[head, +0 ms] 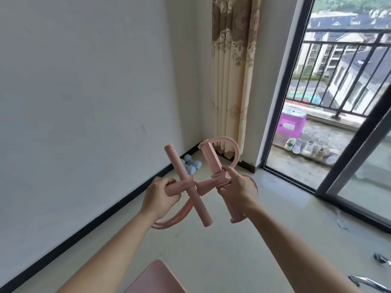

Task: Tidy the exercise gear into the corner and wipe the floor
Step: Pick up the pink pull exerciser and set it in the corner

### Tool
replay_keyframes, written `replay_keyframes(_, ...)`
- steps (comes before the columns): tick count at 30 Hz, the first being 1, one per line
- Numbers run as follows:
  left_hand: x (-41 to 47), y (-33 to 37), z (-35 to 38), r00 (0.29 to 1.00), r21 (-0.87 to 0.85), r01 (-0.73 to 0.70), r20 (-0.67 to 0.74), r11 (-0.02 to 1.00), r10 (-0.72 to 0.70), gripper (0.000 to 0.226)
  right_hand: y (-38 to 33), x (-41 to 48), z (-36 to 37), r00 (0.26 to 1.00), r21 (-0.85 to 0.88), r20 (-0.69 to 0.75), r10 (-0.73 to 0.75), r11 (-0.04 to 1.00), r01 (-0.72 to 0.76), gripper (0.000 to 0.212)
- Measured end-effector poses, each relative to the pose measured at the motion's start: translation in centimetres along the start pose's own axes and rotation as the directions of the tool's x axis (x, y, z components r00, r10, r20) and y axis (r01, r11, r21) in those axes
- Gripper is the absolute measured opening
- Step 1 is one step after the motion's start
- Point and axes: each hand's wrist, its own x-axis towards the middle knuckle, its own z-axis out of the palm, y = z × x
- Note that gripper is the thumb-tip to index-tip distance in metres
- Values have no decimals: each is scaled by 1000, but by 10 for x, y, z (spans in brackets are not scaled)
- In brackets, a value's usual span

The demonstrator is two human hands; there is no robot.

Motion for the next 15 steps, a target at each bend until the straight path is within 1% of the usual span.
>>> replay_keyframes(3, 67, 13, 12, 999, 57, 26, -40, 998, -23, 24, 7, 83, -12, 997, -17, 55, -49, 999, 50, 68)
replay_keyframes(7, 143, 14, 15, 988, 149, 76, -141, 986, -55, 31, -5, 183, -11, 986, -18, 109, -123, 992, 125, 66)
replay_keyframes(10, 202, -2, 16, 978, 217, 100, -200, 971, -56, 36, -20, 253, 10, 972, -18, 171, -161, 986, 167, 64)
replay_keyframes(13, 270, -29, 21, 969, 240, 131, -238, 962, -73, 38, -32, 325, 40, 961, -36, 200, -192, 979, 203, 64)
replay_keyframes(15, 321, -53, 27, 967, 233, 142, -240, 962, -85, 39, -41, 379, 62, 958, -53, 219, -186, 978, 202, 64)
